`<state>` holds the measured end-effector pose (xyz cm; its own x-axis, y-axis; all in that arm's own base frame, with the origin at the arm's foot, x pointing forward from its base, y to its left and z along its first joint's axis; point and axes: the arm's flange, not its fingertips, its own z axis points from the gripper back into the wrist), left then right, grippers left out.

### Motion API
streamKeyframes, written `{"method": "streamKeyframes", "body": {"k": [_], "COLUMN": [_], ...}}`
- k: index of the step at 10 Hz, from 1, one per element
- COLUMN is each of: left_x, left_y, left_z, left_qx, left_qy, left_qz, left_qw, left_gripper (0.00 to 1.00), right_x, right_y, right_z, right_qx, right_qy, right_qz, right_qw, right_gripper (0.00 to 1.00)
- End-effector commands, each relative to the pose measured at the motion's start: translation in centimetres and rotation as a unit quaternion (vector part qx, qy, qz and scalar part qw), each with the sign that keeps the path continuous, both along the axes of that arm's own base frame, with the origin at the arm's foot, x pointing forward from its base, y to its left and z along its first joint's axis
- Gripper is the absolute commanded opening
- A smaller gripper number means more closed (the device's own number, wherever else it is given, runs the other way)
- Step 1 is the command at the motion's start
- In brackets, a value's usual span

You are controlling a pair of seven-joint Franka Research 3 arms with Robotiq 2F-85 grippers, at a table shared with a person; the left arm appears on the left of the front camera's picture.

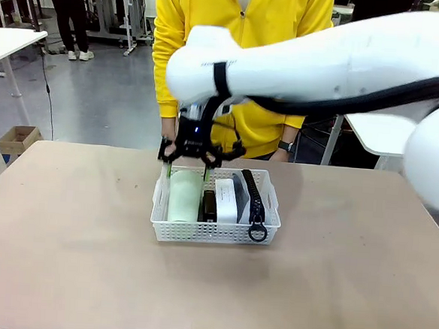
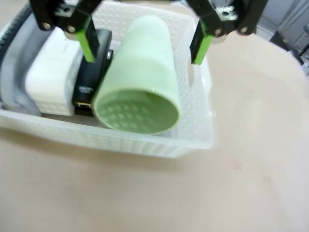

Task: Efficiently arrange items inside the basket to fit them all.
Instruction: Pick up the Reusable plastic cup and place it inside the Organizing basket.

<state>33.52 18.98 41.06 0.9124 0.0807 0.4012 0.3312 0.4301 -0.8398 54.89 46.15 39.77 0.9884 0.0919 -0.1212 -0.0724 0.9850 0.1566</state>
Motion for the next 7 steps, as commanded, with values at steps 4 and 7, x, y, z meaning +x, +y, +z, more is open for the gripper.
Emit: {"method": "streamKeyframes", "body": {"k": [4, 7], "left_x": [0.0, 0.0], "left_y": [-0.3, -0.3], "left_z": [0.2, 0.2], "left_qx": [-0.008, -0.008], "left_qy": [0.0, 0.0], "left_qz": [0.01, 0.01], "left_qw": [1.0, 1.0], "left_gripper": [1.0, 1.0], "right_x": [-10.4, -14.7], "right_y": [-24.7, -37.2], "right_z": [8.8, 5.2], "right_qx": [0.309, 0.522], "right_qy": [-0.034, -0.084], "right_qz": [0.089, 0.023], "right_qw": [0.946, 0.848], "right_gripper": [1.0, 1.0]}}
